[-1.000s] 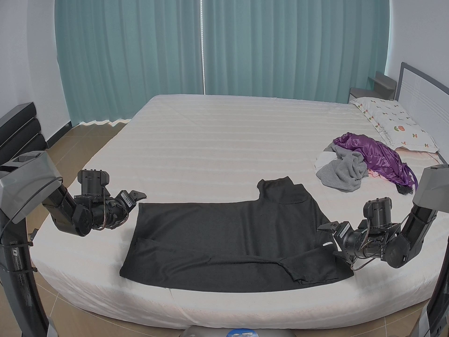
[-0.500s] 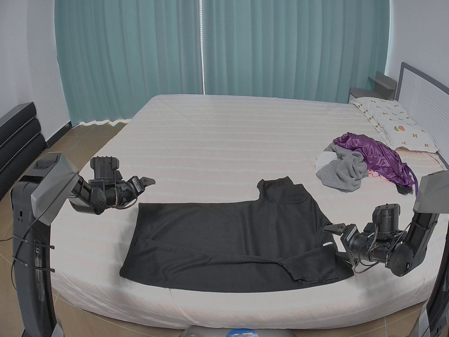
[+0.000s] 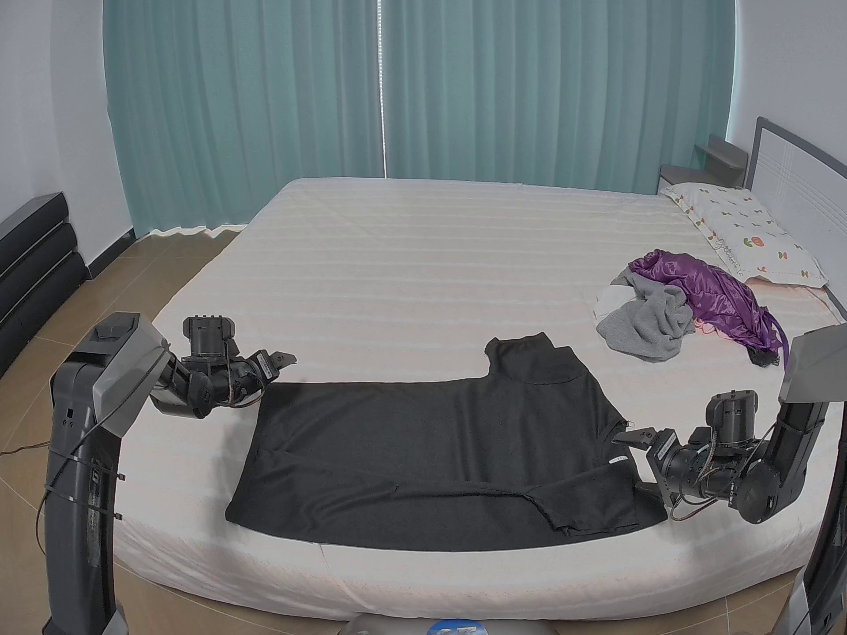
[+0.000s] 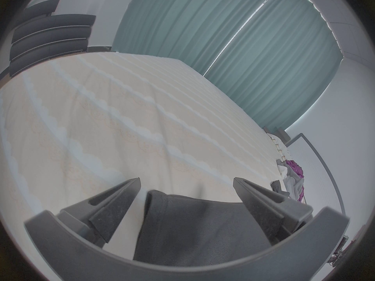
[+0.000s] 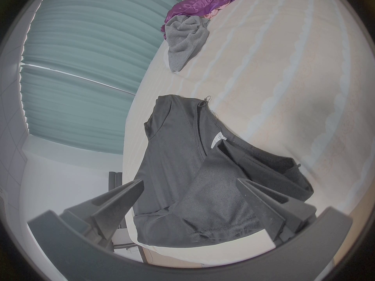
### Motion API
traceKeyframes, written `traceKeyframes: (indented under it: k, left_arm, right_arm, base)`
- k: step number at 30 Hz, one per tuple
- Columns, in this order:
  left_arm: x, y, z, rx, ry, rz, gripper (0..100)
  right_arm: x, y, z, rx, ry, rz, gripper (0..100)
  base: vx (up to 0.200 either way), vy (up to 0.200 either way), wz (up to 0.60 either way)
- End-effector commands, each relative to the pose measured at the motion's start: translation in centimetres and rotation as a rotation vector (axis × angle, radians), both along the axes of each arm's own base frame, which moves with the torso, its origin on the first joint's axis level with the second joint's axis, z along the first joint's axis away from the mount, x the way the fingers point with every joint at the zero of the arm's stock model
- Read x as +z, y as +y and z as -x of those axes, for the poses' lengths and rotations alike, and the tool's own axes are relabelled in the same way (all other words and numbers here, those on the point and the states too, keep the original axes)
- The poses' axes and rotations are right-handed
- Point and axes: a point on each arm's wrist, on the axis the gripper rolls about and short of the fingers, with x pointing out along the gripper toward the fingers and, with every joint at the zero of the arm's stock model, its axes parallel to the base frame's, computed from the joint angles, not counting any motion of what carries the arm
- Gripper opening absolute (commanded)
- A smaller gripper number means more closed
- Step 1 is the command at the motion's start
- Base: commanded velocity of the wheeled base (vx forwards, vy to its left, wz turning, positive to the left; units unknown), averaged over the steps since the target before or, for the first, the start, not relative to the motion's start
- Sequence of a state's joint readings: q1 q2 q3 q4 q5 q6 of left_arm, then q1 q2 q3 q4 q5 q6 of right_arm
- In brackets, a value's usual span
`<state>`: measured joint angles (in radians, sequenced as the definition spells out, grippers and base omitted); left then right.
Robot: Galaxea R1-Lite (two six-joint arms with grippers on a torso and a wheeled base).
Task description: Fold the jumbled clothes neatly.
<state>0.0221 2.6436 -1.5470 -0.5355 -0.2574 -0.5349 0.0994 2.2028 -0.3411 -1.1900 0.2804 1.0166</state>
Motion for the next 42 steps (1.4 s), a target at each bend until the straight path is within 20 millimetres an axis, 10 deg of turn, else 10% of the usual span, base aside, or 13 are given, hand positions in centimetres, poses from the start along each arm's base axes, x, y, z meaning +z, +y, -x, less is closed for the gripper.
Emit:
traceKeyframes:
  k: [1,8,9,27,35,42]
  left_arm:
    - [-0.9,-0.1,0.0,-0.003,0.018,0.003,100]
    - [-1.1,-0.1,0.3,-0.003,0.033,0.003,100]
    - [-1.2,-0.1,0.3,-0.003,0.033,0.003,0]
    - [-1.0,0.6,0.2,0.074,0.025,-0.027,0]
    - [-0.6,0.3,0.1,0.108,0.026,0.043,0]
    - [-0.7,0.2,0.1,0.112,0.033,0.056,0]
  right_arm:
    - [-0.1,0.1,0.0,0.002,0.003,0.0,100]
    - [-0.1,0.1,0.0,0.002,0.003,0.0,100]
    - [-0.1,0.1,0.0,0.002,0.003,0.0,100]
    - [-0.3,0.5,-0.8,0.011,-0.027,0.016,100]
    - [0.7,1.0,-5.7,0.034,-0.163,0.062,100]
    - [-0.9,1.2,-13.9,0.055,-0.17,0.217,100]
  base:
    - [0.0,0.0,0.0]
    - [0.0,0.0,0.0]
    - [0.0,0.0,0.0]
    - [0.0,0.0,0.0]
    - [0.0,0.0,0.0]
    - [0.0,0.0,0.0]
